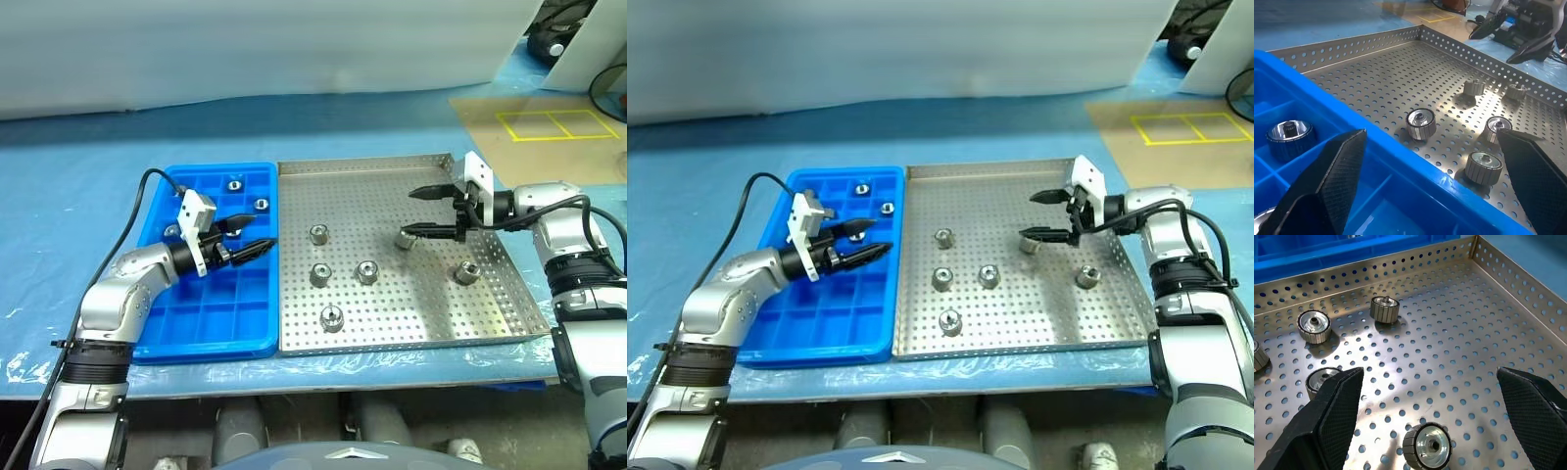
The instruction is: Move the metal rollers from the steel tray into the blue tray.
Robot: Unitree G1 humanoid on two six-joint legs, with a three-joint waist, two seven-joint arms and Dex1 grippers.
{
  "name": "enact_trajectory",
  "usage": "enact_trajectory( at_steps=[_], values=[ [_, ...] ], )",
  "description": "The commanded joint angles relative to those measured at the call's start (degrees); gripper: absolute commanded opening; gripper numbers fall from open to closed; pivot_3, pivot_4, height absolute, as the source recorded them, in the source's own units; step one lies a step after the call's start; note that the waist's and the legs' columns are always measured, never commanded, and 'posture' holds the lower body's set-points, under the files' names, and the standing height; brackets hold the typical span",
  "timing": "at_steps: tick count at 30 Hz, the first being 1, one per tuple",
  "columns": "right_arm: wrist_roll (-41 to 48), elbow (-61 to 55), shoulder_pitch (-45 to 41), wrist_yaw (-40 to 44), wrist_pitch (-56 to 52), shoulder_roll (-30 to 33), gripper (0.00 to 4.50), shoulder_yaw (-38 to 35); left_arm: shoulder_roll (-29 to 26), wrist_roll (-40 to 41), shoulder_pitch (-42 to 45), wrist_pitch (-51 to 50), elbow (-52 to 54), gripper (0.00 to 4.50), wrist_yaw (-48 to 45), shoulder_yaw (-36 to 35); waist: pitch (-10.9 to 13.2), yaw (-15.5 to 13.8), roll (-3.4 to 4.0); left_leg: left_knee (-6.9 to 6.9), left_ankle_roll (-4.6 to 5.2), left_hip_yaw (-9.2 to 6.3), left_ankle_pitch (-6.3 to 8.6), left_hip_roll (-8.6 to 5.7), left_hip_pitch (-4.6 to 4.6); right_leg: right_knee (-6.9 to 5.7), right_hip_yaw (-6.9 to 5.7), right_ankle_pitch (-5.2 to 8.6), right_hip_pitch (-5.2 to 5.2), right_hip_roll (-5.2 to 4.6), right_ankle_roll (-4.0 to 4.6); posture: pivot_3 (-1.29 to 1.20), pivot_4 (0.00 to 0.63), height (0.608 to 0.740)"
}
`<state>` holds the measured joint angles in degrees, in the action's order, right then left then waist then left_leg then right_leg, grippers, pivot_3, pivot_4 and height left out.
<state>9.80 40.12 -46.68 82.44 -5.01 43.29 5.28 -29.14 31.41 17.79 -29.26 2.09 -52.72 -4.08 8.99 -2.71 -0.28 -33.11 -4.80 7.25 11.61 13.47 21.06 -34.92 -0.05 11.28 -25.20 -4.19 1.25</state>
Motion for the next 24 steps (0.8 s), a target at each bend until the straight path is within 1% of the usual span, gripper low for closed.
enact_trajectory(
  at_steps=[1,4,7,10,13,16,19,24],
  values=[
    [-3.07,6.23,-1.82,1.81,3.08,-0.59,4.48,1.82,-0.65,0.86,-0.37,-0.18,2.42,4.50,0.11,-1.07,0.00,-0.28,0.00,-0.03,0.01,0.00,0.00,0.02,-0.01,0.01,-0.04,0.00,-0.01,0.00,0.00,0.01,0.150,0.740],
    [-6.28,12.65,-3.52,2.20,6.11,-2.80,4.48,4.15,-0.62,0.86,-0.18,-0.55,2.79,4.50,0.10,-0.65,0.00,-0.30,0.00,-0.15,0.06,0.01,0.02,0.06,0.04,0.00,-0.09,0.00,-0.04,-0.01,0.01,0.01,0.150,0.740],
    [-8.70,18.36,-5.47,0.54,9.69,-4.60,4.48,4.70,-0.51,0.81,0.45,-0.81,2.77,4.50,0.37,-0.65,0.00,-0.31,0.00,-0.15,0.05,0.01,0.01,0.10,0.05,-0.03,-0.12,0.00,-0.06,-0.01,0.02,0.02,0.150,0.740],
    [-10.47,22.49,-7.30,-0.46,11.66,-5.05,4.48,4.37,-0.72,1.03,0.02,-1.35,3.81,4.50,0.33,-0.57,0.00,-0.32,0.00,-0.16,0.05,0.02,0.01,0.11,0.07,-0.06,-0.12,0.00,-0.09,-0.01,0.03,0.03,0.150,0.740],
    [-11.58,25.94,-7.88,-1.07,12.65,-5.03,4.48,3.92,-1.67,1.90,-1.45,-2.72,6.14,4.50,-1.64,0.46,0.00,-0.36,0.00,-0.16,0.05,0.02,0.01,0.13,0.08,-0.06,-0.15,0.02,-0.09,-0.01,0.06,0.04,0.150,0.740],
    [-12.13,27.63,-7.97,-1.67,13.14,-5.24,4.48,3.47,-3.22,2.44,-2.17,-3.59,8.14,4.50,-5.19,2.66,0.00,-0.52,0.00,-0.15,0.06,0.02,0.01,0.15,0.09,-0.06,-0.20,0.05,-0.09,-0.01,0.12,0.05,0.150,0.740],
    [-12.49,28.55,-7.97,-2.06,13.44,-5.60,4.48,3.19,-4.66,1.53,-1.64,-1.93,9.68,4.50,-10.15,6.44,0.00,-0.80,0.01,-0.16,0.07,0.02,0.02,0.16,0.09,-0.06,-0.22,0.06,-0.10,-0.01,0.14,0.05,0.150,0.740],
    [-12.43,28.53,-7.71,-2.53,13.65,-6.74,4.48,2.77,-4.38,-2.47,3.76,2.37,4.45,4.50,-15.00,11.62,0.00,-1.24,0.01,-0.17,0.03,0.10,-0.08,0.24,0.00,-0.25,-0.23,0.08,-0.10,-0.01,0.16,0.04,0.150,0.740]
  ],
)
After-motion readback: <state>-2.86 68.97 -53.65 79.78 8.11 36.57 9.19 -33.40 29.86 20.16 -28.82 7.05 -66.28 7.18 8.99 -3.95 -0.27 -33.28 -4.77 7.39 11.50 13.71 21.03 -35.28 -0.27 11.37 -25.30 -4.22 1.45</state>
